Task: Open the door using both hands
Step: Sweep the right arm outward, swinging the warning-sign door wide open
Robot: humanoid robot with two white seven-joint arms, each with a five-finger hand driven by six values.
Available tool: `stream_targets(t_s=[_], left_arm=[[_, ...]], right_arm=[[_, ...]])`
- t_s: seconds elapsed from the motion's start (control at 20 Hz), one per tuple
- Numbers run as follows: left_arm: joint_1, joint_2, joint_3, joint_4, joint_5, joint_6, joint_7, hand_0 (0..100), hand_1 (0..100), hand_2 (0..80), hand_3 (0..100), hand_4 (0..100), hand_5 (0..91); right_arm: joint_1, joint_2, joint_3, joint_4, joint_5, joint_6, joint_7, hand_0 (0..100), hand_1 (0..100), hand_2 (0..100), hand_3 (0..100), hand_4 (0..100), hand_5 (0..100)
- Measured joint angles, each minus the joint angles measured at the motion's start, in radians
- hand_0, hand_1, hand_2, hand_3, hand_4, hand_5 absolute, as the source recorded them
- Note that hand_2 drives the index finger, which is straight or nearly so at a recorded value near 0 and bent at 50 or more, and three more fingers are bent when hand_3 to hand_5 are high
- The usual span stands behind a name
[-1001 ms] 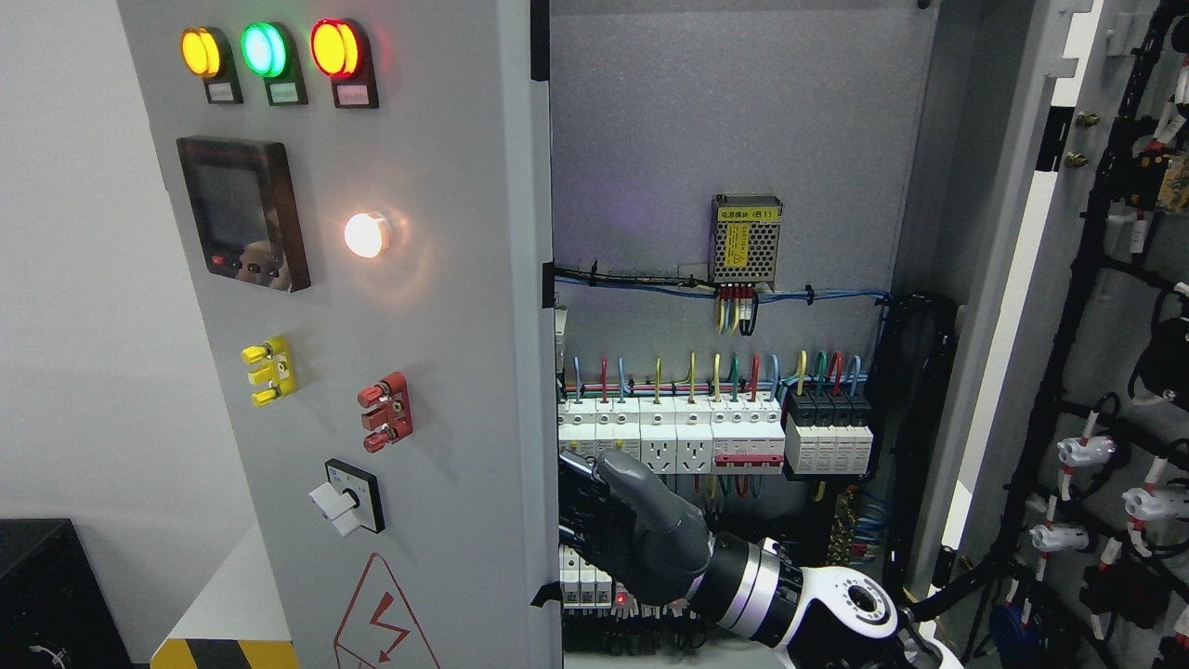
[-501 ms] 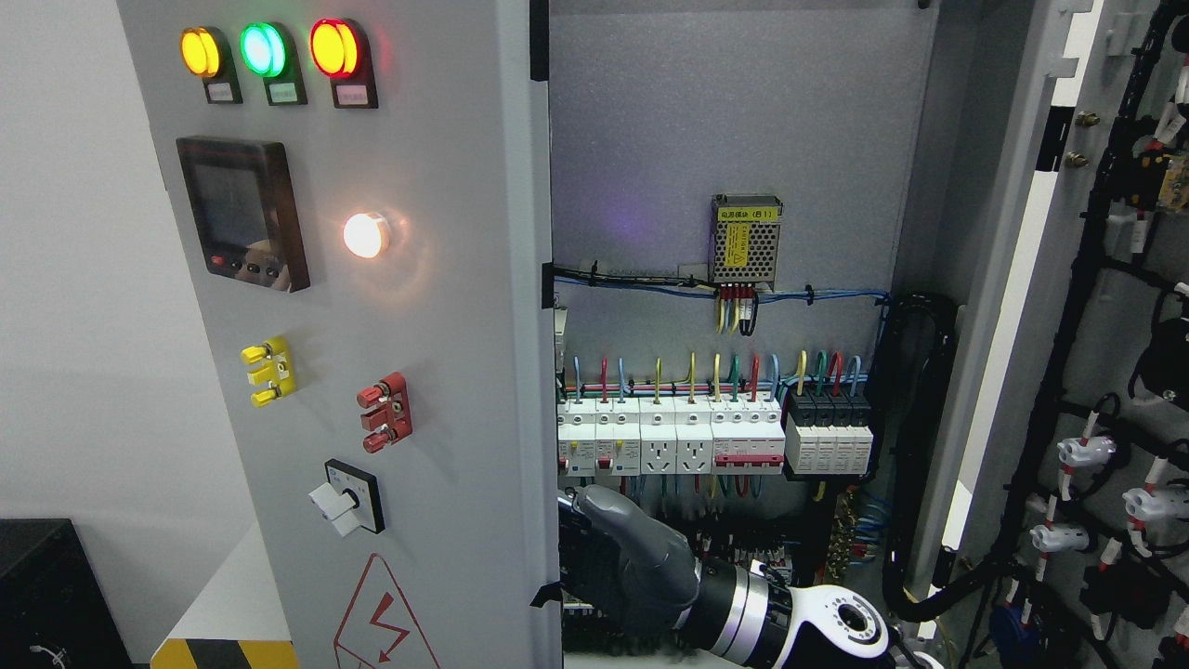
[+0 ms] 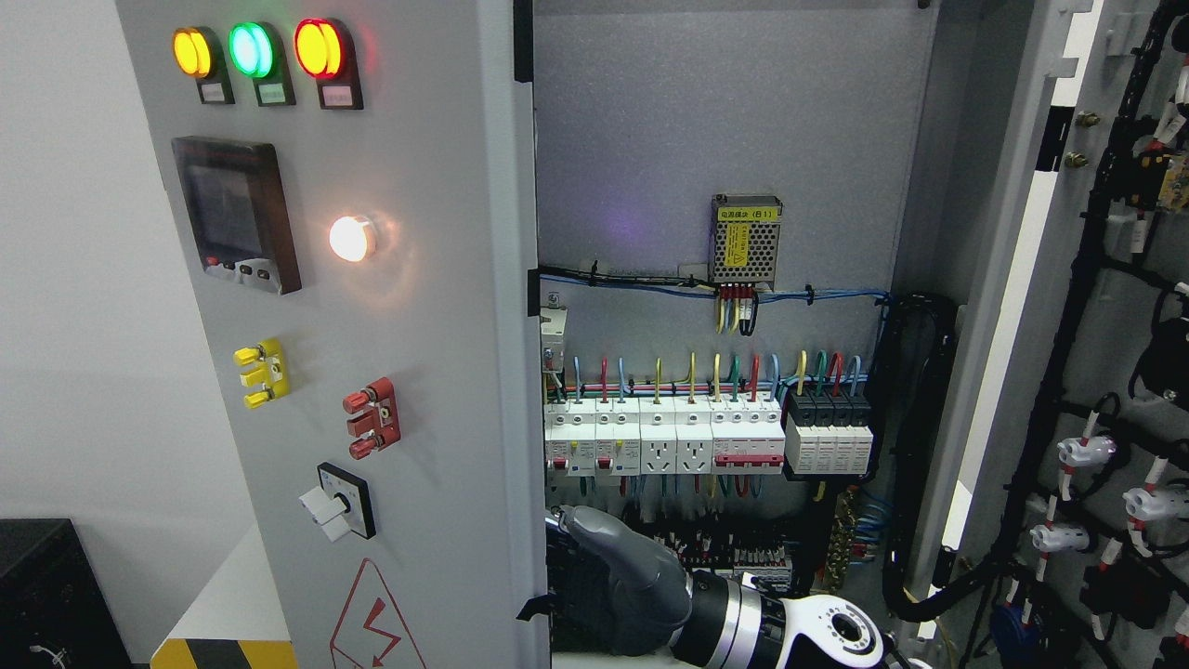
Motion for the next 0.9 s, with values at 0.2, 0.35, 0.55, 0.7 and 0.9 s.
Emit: stream_targets(t_s=[0.2,0.35,0.55,0.7,0.9], left_arm=[[0.0,0.0,0.0,0.0,0.001,0.0,0.0,12,56,0.0,0,0,0.0],[0.0,0.0,0.0,0.0,0.001,0.0,0.0,12,56,0.0,0,0,0.0],[0.0,0.0,0.0,0.0,0.001,0.0,0.0,12,56,0.0,0,0,0.0],[0.0,0.0,0.0,0.0,0.001,0.0,0.0,12,56,0.0,0,0,0.0],[0.0,0.0,0.0,0.0,0.001,0.0,0.0,12,56,0.0,0,0,0.0]], right_arm=[[0.001,-0.002,0.016,-0.013,-0.002,0.0,0.001,10,13,0,0,0,0],[0.001,-0.004,0.033,-0.023,-0.003,0.0,0.001,10,13,0,0,0,0],[0.001,-0.005,0.055,-0.037,-0.003,0.0,0.001,10,13,0,0,0,0],[0.001,-0.006,0.073,-0.048,-0.003,0.001,0.002,10,13,0,0,0,0],[0.001,-0.006,0.095,-0.063,-0.003,0.002,0.004,10,13,0,0,0,0]])
